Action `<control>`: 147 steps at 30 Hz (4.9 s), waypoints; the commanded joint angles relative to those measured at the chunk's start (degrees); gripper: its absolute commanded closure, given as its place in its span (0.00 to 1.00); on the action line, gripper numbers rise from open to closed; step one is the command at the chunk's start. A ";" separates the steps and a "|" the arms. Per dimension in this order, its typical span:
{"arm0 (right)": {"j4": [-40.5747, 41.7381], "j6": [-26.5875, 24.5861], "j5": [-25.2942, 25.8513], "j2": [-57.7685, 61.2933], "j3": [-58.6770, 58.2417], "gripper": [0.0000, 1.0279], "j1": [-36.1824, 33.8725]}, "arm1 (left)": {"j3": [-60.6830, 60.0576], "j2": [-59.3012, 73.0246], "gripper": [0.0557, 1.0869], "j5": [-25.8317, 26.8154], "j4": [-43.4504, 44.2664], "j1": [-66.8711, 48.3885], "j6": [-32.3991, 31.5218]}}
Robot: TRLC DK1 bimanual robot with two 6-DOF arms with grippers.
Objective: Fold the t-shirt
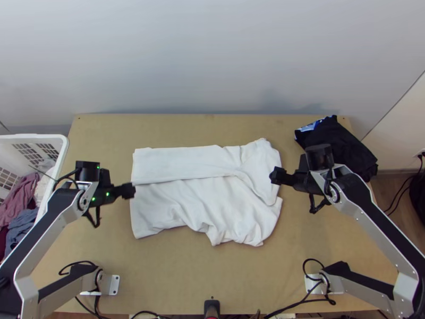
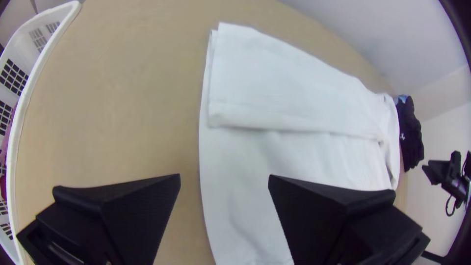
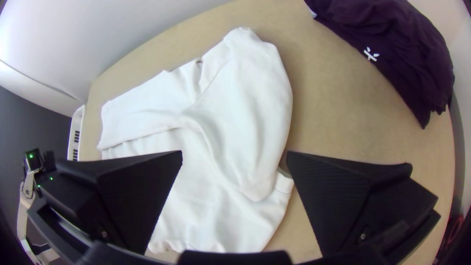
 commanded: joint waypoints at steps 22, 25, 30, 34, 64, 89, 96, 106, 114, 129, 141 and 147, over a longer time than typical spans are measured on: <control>-14.44 -4.61 1.34 -4.74 0.00 0.04 8.82 | -8.90 2.58 0.43 0.08 -11.54 -13.40 -1.85; -16.72 -5.93 0.37 -4.21 -0.44 0.04 11.02 | -9.95 2.23 0.67 0.08 -7.67 -13.58 -3.26; -19.09 -7.78 -0.15 -3.16 -1.93 0.05 16.29 | -10.21 1.00 0.96 -1.50 -3.89 -13.76 -4.13; -19.45 -8.66 -1.03 -1.23 -2.90 0.05 20.95 | -6.08 -0.23 0.96 -1.67 -6.00 -12.52 -4.22; -5.73 -12.26 9.86 16.26 -1.05 0.96 29.21 | 15.19 2.93 0.96 -1.76 -9.43 -4.09 -6.33; -9.07 -1.45 3.01 31.03 29.62 0.16 5.30 | 14.22 10.40 0.96 -1.85 -4.95 -3.21 -8.35; -9.25 -0.13 -2.79 16.26 18.90 0.04 7.59 | 13.34 11.02 0.96 -1.85 -4.86 -3.21 -8.18; -4.94 0.22 -5.69 16.79 5.19 0.16 14.71 | 12.99 11.11 0.96 -1.85 -4.42 -3.03 -7.83; 1.12 -0.31 -5.69 28.31 7.83 0.16 14.88 | 12.90 11.11 0.96 -1.85 -4.33 -3.38 -8.00; 6.57 -2.33 -3.85 29.01 8.62 0.93 13.57 | 12.46 10.23 0.96 -1.85 -4.42 -3.12 -7.74; -14.00 -7.42 -8.15 16.35 6.07 0.97 10.84 | 13.25 1.35 0.96 0.26 -12.86 -2.86 -7.03; -20.06 -7.86 -12.02 5.45 2.99 0.97 10.40 | 12.64 -7.09 0.96 6.94 -26.57 -3.03 -2.64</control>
